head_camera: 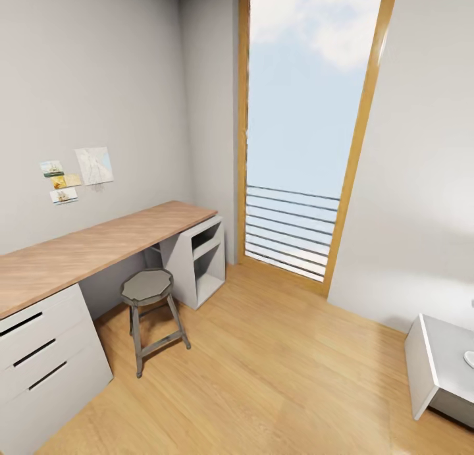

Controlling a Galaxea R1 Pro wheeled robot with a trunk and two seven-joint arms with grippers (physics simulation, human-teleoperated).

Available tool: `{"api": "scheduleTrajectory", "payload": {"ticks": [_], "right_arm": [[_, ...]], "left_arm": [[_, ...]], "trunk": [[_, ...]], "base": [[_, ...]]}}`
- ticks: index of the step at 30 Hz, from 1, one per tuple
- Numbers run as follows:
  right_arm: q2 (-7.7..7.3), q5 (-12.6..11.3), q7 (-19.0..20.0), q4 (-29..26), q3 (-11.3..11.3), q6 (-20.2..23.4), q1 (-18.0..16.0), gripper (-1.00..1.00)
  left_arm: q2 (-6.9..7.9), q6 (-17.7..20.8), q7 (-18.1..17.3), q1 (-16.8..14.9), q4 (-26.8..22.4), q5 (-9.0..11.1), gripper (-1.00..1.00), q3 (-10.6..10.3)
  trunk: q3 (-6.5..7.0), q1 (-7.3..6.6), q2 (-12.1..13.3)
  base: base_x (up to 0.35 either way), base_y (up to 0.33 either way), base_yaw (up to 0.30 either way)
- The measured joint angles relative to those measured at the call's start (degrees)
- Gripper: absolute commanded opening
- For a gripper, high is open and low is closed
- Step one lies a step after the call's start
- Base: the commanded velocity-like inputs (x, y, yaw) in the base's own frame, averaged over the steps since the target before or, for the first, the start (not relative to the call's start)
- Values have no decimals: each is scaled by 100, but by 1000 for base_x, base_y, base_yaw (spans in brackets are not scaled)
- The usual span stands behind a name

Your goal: Attach the digital camera to the camera tripod in the bedroom.

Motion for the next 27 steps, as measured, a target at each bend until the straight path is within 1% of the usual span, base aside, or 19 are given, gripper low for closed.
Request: {"api": "scheduleTrajectory", "payload": {"ticks": [1,2,3,4,5,7,10,11,12,15,17,18,21,24,26,27], "right_arm": [[-3,-106,17,-237,-23,333,-107,100],[-5,-342,53,-665,-54,980,-345,100],[7,-697,113,-1129,-87,1761,-863,100],[22,-982,120,-1348,-96,2198,-1377,100],[29,-1117,115,-1423,-100,2388,-1413,100],[41,-1372,109,-1534,-104,2692,-1729,100],[41,-1654,113,-1657,-110,3015,-2155,100],[22,-1789,118,-1722,-114,3165,-2364,100],[13,-1830,122,-1768,-118,3228,-2461,100],[-4,-1919,128,-1978,-167,3364,-2621,100],[-16,-1952,131,-2154,-249,3406,-2682,100],[-25,-1975,135,-2323,-360,3449,-2720,100],[-61,-1999,152,-2539,-535,3548,-2760,100],[-124,-2012,191,-2643,-654,3698,-2787,100],[-181,-2016,225,-2685,-701,3699,-2797,100],[-233,-2017,260,-2726,-731,3699,-2803,100]], "left_arm": [[15,367,3,-21,-256,17,100,1],[33,1076,7,-140,-760,48,100,4],[45,1879,10,-467,-1394,78,100,8],[41,2294,9,-862,-1790,91,100,9],[38,2469,9,-968,-1953,84,100,11],[22,2734,8,-1320,-2174,91,100,11],[4,2990,8,-1857,-2385,96,100,11],[-9,3082,6,-2158,-2483,103,100,12],[-17,3117,5,-2334,-2528,114,100,14],[-73,3176,-2,-2643,-2665,135,100,20],[-154,3195,-7,-2768,-2776,160,100,27],[-272,3200,-17,-2844,-2864,207,100,28],[-489,3197,-29,-2914,-2914,269,100,17],[-685,3184,-20,-2948,-2835,333,100,0],[-782,3177,-16,-2961,-2720,348,100,-4],[-842,3164,-13,-2971,-2616,359,100,-8]], "trunk": [[0,0,0],[0,0,0],[-1,0,0],[1,0,0],[0,0,0],[1,0,0],[1,0,0],[0,0,0],[0,0,0],[-1,0,0],[-1,0,0],[0,0,0],[-1,0,0],[-1,0,0],[-1,0,0],[-1,0,0]], "base": [[0,0,0],[0,0,0],[0,0,0],[0,0,0],[0,0,0],[0,0,0],[0,0,0],[0,0,0],[0,0,0],[0,0,0],[0,0,0],[0,0,0],[0,0,0],[0,0,0],[0,0,0],[0,0,0]]}}
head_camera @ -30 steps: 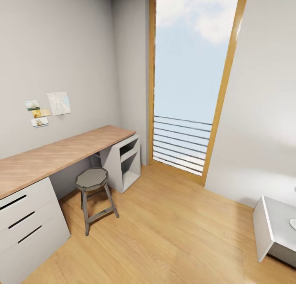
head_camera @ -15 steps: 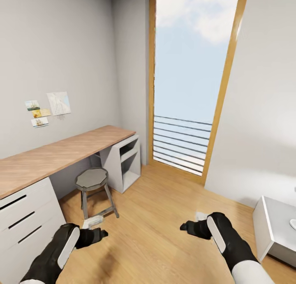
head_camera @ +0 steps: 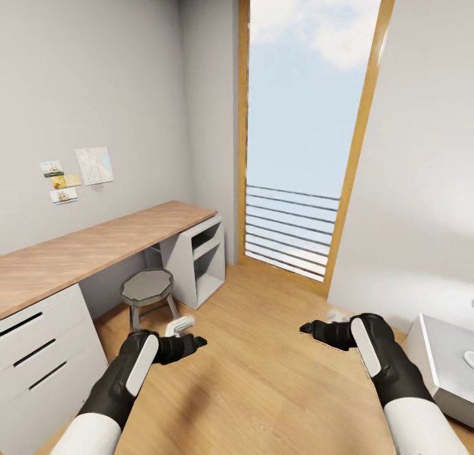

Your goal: Attach the digital camera to the camera tripod in the bedroom.

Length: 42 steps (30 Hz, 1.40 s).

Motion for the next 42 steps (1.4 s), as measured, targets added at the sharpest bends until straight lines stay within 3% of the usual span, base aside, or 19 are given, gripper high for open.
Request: {"api": "scheduleTrajectory", "payload": {"ticks": [6,18,26,32,36,42], "right_arm": [[-81,-27,192,-105,-36,0,-9,100],[-86,24,330,-89,-19,1,-11,100],[-20,25,329,-60,-3,1,-3,100],[-67,20,337,1,-24,1,-3,100],[-81,38,337,51,-35,1,-6,100],[-85,27,331,74,-35,1,-8,100]], "left_arm": [[-113,-290,16,-10,89,-4,100,-12],[-151,-676,14,-12,148,37,100,-22],[-146,-696,10,-14,165,42,100,-13],[-142,-696,-4,-12,168,69,100,-4],[-126,-695,-22,-13,172,261,100,4],[-126,-678,-13,-15,111,824,100,-9]], "trunk": [[0,0,0],[0,0,0],[-143,175,-319],[-251,307,-560],[-323,395,-721],[-431,527,-961]], "base": [[0,0,0],[0,0,0],[0,0,0],[0,0,0],[0,0,0],[0,0,0]]}}
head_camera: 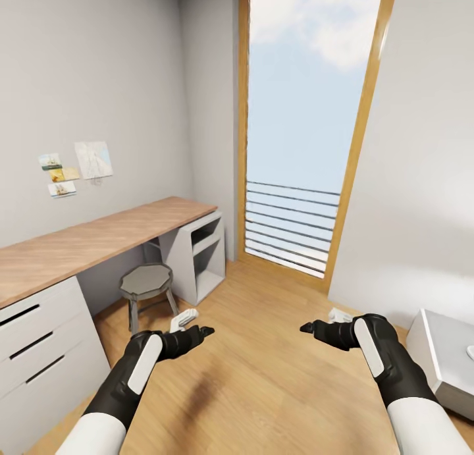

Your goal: Attach the digital camera to the camera tripod in the bedroom.

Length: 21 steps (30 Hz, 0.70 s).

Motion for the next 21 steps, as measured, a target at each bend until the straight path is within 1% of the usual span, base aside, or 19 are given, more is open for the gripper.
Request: {"api": "scheduleTrajectory", "payload": {"ticks": [3,21], "right_arm": [[0,6,-3,2,2,0,1,100],[2,-8,-42,10,8,0,5,100]], "left_arm": [[3,13,2,0,-8,62,100,3],[25,29,-11,3,11,192,100,13]], "trunk": [[-54,66,-120],[-377,461,-842]], "base": [[0,0,0],[0,0,0]]}}
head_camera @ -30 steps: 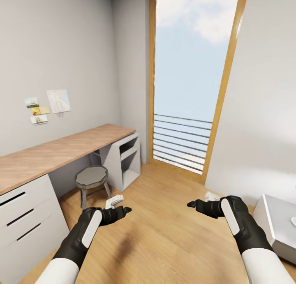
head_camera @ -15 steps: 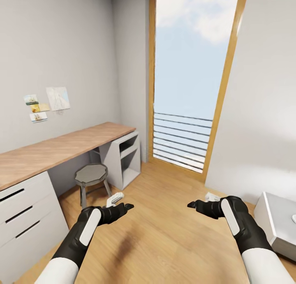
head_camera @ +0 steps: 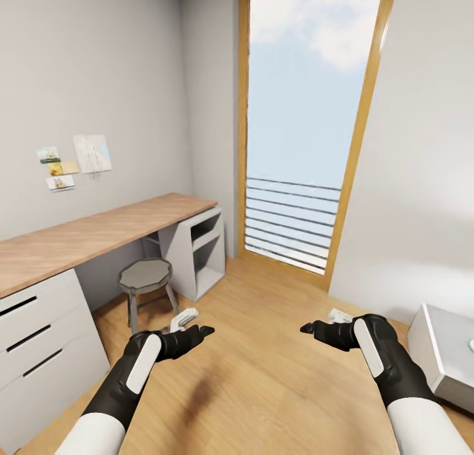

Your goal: Attach the digital camera to the camera tripod in the bedroom.

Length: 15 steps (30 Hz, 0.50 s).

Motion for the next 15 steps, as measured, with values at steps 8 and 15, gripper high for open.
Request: {"api": "scheduleTrajectory", "payload": {"ticks": [8,15], "right_arm": [[-73,39,29,19,-24,0,-8,100],[-271,-20,315,20,-18,1,-7,100]], "left_arm": [[57,-1,-1,1,22,4,100,151],[49,4,-3,-1,18,75,100,161]], "trunk": [[-144,176,-321],[-269,330,-602]], "base": [[0,0,0],[0,0,0]]}}
